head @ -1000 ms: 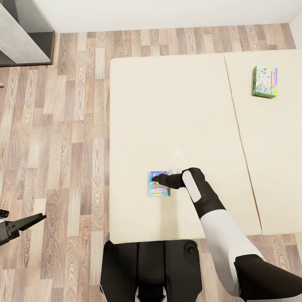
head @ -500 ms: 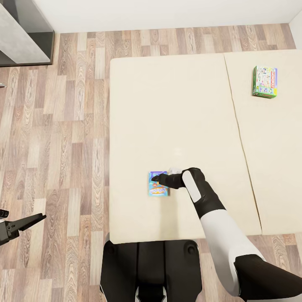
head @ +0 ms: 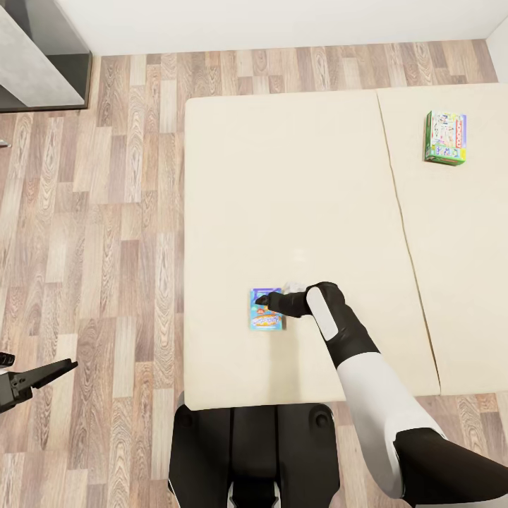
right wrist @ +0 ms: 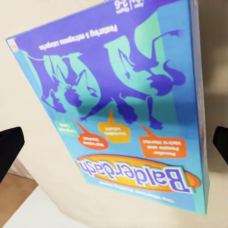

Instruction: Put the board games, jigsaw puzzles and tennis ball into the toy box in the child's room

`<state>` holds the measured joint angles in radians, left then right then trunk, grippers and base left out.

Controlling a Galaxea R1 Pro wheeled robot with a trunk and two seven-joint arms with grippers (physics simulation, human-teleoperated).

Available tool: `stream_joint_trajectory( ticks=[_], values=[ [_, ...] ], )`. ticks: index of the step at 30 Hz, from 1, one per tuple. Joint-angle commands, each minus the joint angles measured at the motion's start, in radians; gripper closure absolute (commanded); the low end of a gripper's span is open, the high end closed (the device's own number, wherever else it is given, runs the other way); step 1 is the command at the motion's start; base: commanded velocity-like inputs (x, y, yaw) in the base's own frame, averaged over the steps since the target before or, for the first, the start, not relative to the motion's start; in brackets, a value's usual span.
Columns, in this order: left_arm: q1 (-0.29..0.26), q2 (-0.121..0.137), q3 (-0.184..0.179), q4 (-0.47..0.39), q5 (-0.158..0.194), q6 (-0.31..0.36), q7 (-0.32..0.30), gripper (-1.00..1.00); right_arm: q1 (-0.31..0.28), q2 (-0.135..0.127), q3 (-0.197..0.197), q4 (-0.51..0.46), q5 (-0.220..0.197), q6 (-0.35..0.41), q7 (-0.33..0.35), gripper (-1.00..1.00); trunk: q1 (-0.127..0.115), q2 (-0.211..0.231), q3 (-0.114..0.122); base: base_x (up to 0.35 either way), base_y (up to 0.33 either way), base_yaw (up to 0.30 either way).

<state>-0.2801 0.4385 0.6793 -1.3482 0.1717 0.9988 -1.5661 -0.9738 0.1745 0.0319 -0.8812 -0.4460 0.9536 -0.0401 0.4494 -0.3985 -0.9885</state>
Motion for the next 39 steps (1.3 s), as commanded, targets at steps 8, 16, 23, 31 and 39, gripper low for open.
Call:
stream_joint_trajectory(
  ticks=[8,16,23,31,39],
  values=[
    [0.000,0.000,0.000,0.000,-0.001,0.011,-0.005,-1.00,0.000,0.000,0.000,-0.001,0.001,0.002,-0.006,-1.00,0.001,-0.002,-0.001,0.000,0.000,0.000],
    [0.000,0.000,0.000,0.000,-0.001,0.011,-0.005,-1.00,0.000,0.000,0.000,-0.001,0.004,0.002,-0.006,-1.00,0.001,-0.002,-0.001,0.000,0.000,0.000],
    [0.000,0.000,0.000,0.000,-0.001,0.011,-0.005,-1.00,0.000,0.000,-0.001,0.000,0.005,0.002,-0.020,-1.00,0.001,-0.002,-0.001,0.000,0.000,0.000],
    [0.000,0.000,0.000,0.000,-0.001,0.011,-0.005,-1.00,0.000,0.000,-0.001,0.001,0.006,0.002,-0.058,-1.00,0.001,-0.002,-0.001,0.000,0.000,0.000],
    [0.000,0.000,0.000,0.000,-0.001,0.011,-0.005,-1.00,0.000,0.000,-0.002,0.002,0.006,0.002,-0.100,-1.00,0.001,-0.002,-0.001,0.000,0.000,0.000]
  ],
)
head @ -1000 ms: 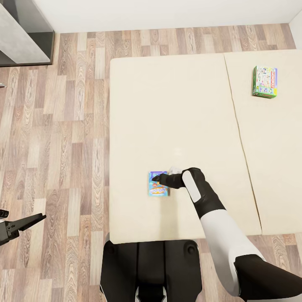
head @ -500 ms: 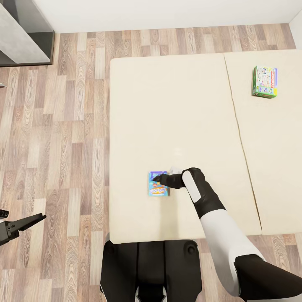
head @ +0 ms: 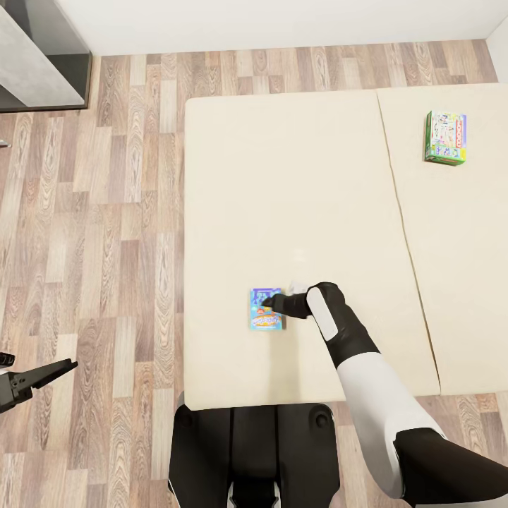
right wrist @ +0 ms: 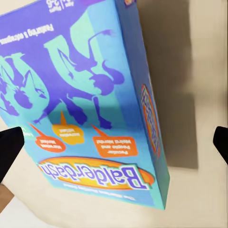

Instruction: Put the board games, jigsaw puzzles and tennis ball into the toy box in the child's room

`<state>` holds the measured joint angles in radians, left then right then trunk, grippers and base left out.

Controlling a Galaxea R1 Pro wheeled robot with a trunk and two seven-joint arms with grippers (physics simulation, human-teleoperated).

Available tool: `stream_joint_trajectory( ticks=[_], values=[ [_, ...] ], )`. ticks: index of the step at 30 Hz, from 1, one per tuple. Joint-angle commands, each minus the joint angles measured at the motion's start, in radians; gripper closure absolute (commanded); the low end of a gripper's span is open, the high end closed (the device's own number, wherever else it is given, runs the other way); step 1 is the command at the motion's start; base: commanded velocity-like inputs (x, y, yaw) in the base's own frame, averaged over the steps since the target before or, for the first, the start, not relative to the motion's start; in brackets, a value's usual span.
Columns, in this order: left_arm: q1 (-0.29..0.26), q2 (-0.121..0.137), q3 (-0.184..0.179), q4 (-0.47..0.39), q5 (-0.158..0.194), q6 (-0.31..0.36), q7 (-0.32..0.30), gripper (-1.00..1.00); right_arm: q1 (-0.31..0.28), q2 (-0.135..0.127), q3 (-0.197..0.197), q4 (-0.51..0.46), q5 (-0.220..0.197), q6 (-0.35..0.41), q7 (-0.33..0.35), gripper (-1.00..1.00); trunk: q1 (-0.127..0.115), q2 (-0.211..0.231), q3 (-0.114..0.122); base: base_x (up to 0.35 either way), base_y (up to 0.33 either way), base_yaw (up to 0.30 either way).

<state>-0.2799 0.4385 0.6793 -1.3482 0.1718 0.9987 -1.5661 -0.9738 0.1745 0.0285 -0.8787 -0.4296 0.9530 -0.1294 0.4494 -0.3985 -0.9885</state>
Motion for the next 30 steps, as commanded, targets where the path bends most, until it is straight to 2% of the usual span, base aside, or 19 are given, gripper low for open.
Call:
stream_joint_trajectory(
  ticks=[1,19,30],
  values=[
    [0.000,0.000,0.000,0.000,-0.001,0.011,-0.005,-1.00,0.000,0.000,0.001,-0.001,-0.011,0.003,-0.014,-1.00,0.001,-0.002,-0.001,0.000,0.000,0.000],
    [0.000,0.000,0.000,0.000,-0.001,0.011,-0.005,-1.00,0.000,0.000,0.000,0.000,-0.011,0.001,-0.031,-1.00,0.001,-0.002,-0.001,0.000,0.000,0.000],
    [0.000,0.000,0.000,0.000,-0.001,0.011,-0.005,-1.00,0.000,0.000,0.001,0.000,-0.011,-0.031,-0.033,-1.00,0.001,-0.002,-0.001,0.000,0.000,0.000]
  ],
)
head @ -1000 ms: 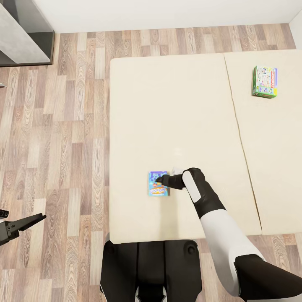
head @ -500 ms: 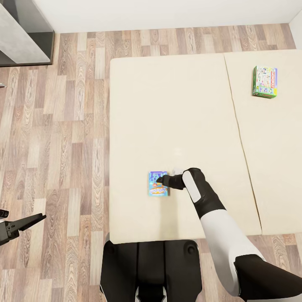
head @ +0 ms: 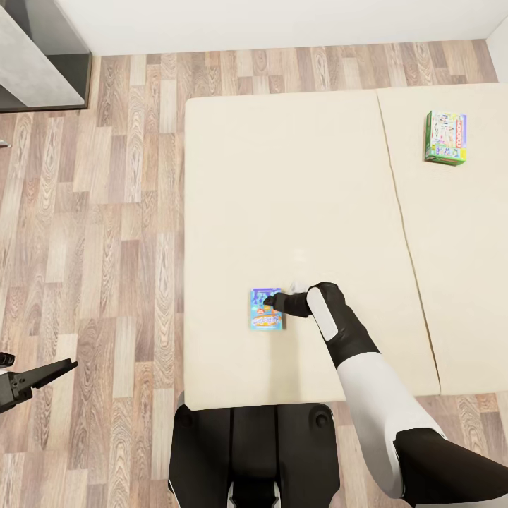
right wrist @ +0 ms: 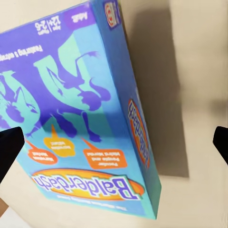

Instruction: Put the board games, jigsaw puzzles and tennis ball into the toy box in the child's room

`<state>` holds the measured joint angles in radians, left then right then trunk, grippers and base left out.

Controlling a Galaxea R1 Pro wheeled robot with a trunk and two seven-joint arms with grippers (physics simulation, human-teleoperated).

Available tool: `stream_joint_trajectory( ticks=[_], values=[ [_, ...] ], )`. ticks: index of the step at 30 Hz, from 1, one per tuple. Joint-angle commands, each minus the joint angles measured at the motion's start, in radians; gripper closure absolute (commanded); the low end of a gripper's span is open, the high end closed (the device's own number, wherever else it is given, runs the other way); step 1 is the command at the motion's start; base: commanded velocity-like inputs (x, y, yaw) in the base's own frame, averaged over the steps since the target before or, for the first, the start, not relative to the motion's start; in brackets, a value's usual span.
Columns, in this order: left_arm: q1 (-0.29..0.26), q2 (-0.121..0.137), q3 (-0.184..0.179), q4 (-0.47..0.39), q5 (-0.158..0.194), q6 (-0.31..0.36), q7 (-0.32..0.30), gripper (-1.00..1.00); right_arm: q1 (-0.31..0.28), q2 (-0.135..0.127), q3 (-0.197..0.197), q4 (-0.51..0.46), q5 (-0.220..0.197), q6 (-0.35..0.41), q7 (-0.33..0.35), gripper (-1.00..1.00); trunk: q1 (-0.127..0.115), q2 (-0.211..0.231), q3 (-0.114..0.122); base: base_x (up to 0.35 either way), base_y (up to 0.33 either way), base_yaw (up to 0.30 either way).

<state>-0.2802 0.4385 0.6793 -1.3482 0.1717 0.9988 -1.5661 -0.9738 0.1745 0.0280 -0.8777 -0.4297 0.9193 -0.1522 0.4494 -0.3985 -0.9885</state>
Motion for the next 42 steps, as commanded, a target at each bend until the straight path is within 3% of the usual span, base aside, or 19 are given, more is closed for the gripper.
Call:
stream_joint_trajectory(
  ticks=[1,42],
  values=[
    [0.000,0.000,0.000,0.000,-0.001,0.011,-0.005,-1.00,0.000,0.000,0.001,-0.001,-0.011,0.002,-0.011,-1.00,0.001,-0.002,-0.001,0.000,0.015,0.000],
    [0.000,0.000,0.000,0.000,-0.001,0.011,-0.005,-1.00,0.000,0.000,0.003,0.000,-0.012,-0.005,-0.015,-1.00,0.001,-0.002,-0.001,0.000,0.028,0.000]
  ],
)
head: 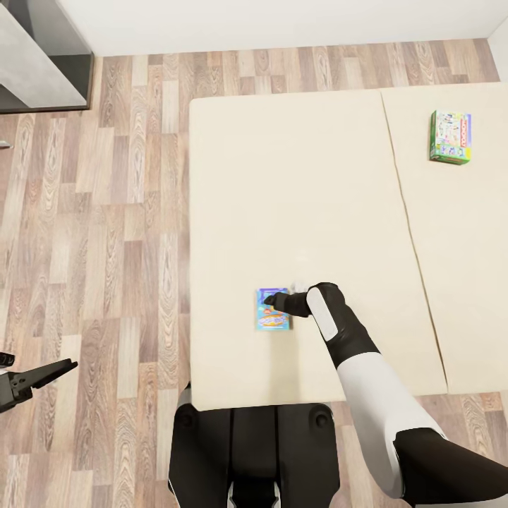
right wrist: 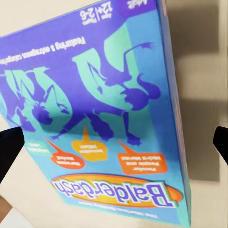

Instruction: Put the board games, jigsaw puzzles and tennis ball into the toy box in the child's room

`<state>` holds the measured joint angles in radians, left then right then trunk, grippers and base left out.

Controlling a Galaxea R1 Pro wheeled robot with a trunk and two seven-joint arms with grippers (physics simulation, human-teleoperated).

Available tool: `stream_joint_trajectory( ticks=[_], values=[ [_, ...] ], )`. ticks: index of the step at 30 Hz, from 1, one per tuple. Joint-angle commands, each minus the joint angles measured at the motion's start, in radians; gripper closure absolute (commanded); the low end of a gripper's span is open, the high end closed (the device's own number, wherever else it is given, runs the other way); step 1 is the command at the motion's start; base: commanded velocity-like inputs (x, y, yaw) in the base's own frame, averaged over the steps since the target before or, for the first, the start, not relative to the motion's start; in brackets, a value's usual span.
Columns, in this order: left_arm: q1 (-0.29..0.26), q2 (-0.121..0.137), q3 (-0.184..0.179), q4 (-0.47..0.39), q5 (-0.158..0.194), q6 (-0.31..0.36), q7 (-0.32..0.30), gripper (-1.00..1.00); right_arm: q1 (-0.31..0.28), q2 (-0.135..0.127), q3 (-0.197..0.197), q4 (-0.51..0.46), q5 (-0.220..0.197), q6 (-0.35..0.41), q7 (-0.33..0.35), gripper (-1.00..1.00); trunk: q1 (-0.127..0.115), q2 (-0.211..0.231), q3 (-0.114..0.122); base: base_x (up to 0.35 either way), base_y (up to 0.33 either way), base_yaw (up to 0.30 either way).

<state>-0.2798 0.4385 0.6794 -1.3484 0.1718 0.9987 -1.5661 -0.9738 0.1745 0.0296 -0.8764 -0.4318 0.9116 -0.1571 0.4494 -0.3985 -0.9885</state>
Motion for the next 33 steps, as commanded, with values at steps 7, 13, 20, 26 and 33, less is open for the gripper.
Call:
stream_joint_trajectory(
  ticks=[7,13,20,26,33],
  values=[
    [0.000,0.000,0.000,0.000,-0.001,0.011,-0.005,-1.00,0.000,0.000,0.001,-0.001,-0.011,0.002,-0.010,-1.00,0.001,-0.002,-0.001,0.000,0.064,0.000],
    [-0.001,0.000,0.000,0.000,-0.001,0.011,-0.005,-1.00,0.000,0.000,0.001,-0.001,-0.011,0.002,-0.010,-1.00,0.001,-0.002,-0.001,0.000,0.016,0.000],
    [0.000,0.000,0.000,0.000,-0.001,0.011,-0.005,-1.00,0.000,0.000,0.001,-0.001,-0.011,0.001,-0.010,-1.00,0.001,-0.002,-0.001,0.000,0.013,0.000],
    [0.000,0.000,0.000,0.000,-0.001,0.011,-0.005,-1.00,0.000,0.000,0.001,0.000,-0.011,0.001,-0.010,-1.00,0.001,-0.002,-0.001,0.000,0.073,0.000],
    [-0.001,0.000,0.000,0.000,-0.001,0.011,-0.005,-1.00,0.000,0.000,0.001,0.000,-0.011,0.001,-0.010,-1.00,0.001,-0.002,-0.001,0.000,0.010,0.000]
  ],
)
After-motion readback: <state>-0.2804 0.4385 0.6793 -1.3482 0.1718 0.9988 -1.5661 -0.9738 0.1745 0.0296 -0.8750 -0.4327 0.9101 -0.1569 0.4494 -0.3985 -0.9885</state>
